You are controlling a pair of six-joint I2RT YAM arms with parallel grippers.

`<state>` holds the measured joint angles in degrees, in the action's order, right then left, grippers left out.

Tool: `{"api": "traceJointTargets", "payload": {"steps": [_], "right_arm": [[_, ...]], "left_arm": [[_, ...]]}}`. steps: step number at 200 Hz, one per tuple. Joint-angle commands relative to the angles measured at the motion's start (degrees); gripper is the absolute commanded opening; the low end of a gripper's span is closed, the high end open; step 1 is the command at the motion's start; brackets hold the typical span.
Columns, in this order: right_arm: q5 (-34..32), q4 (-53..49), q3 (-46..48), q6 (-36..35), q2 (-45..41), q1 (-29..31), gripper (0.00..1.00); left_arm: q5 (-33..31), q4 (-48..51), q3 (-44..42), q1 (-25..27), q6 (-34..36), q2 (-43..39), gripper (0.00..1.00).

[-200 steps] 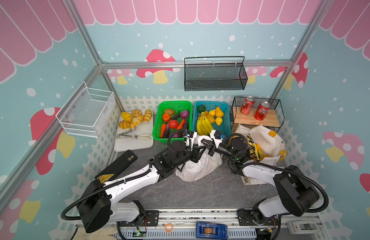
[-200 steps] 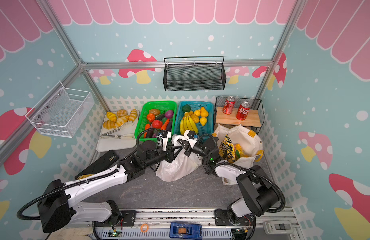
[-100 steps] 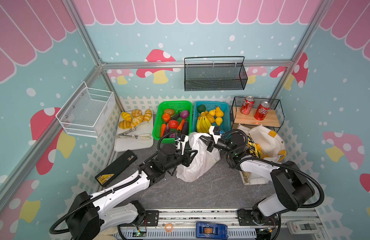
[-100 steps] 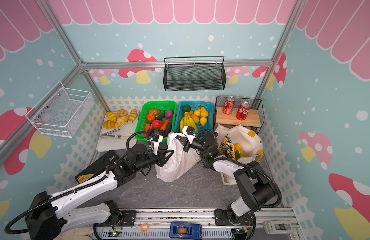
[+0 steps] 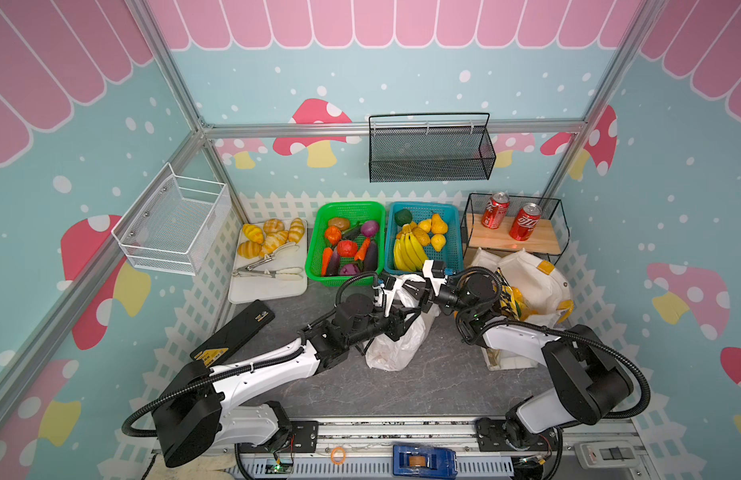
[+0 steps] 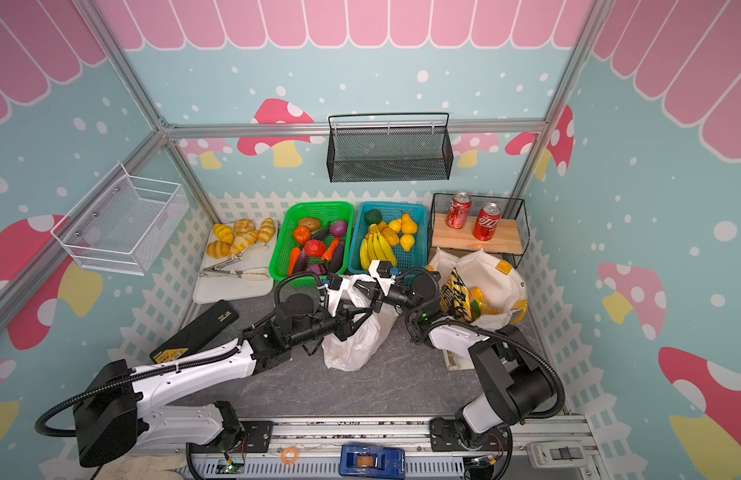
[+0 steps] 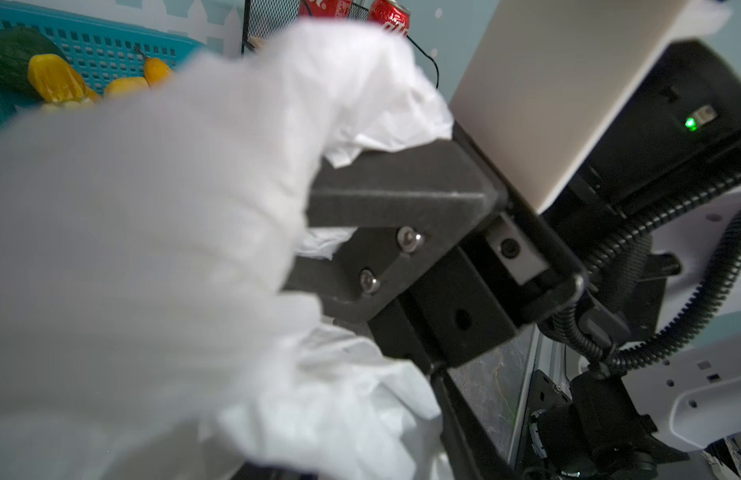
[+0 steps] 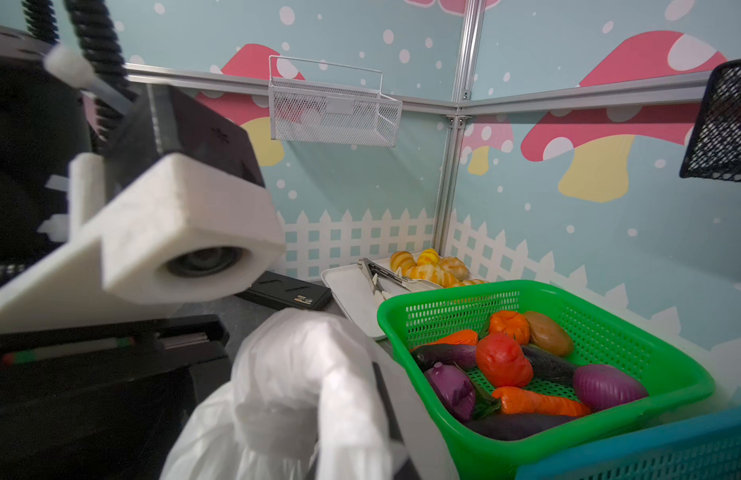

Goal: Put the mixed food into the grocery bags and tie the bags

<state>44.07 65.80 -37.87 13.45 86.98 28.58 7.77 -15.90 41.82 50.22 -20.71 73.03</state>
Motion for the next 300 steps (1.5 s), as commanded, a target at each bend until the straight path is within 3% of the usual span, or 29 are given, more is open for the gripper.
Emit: {"api": "traceJointTargets", "payload": {"steps": [1,43,64,81,105,127,155,195,232,300], "right_arm": [[4.29,6.89,1.14,1.70,1.20,0.07,0.00],[4.17,7.27,1.28,1.54,0.95,0.07,0.00],[4.36,6.38,0.79,1.15,0.87,-0.01,0.00],[4.59,5.98,0.49,1.09,1.00,-0.07,0.00],[4.79,5.46,0.34,0.79,0.74,-0.04,0.00],[5.14,4.57,-0.01,0.61,0.21,0.01,0.00],[5.84,3.71,-0.77,1.21,-0.18,-0.04,0.00],[5.58,3.66,-1.25,2.80,-0.22,-0.01,0.00],[5.23,3.03,-1.63,2.72,-0.37,0.05,0.00],[5.06,3.06,-1.60,2.72,-0.32,0.03,0.00]], "left_arm": [[-1.29,-2.23,-2.24,-0.63,4.03,-1.55,0.48],[2.80,5.27,-3.48,-4.40,5.71,-9.48,0.58],[4.80,7.25,-4.81,-7.01,6.12,-15.26,0.75],[6.16,8.02,-5.91,-8.91,6.33,-19.96,0.80],[0.87,8.46,-7.20,-10.01,7.44,-25.17,0.80],[-8.28,9.26,-7.43,-11.55,7.52,-26.12,0.74],[-11.62,9.95,-6.59,-12.31,13.40,-22.19,0.64],[-9.49,9.66,-4.27,-12.44,23.83,-15.53,0.53],[-6.66,11.64,-2.13,-12.73,32.92,-12.04,0.51],[-0.67,9.27,1.24,-12.86,36.87,-8.20,0.45]]}}
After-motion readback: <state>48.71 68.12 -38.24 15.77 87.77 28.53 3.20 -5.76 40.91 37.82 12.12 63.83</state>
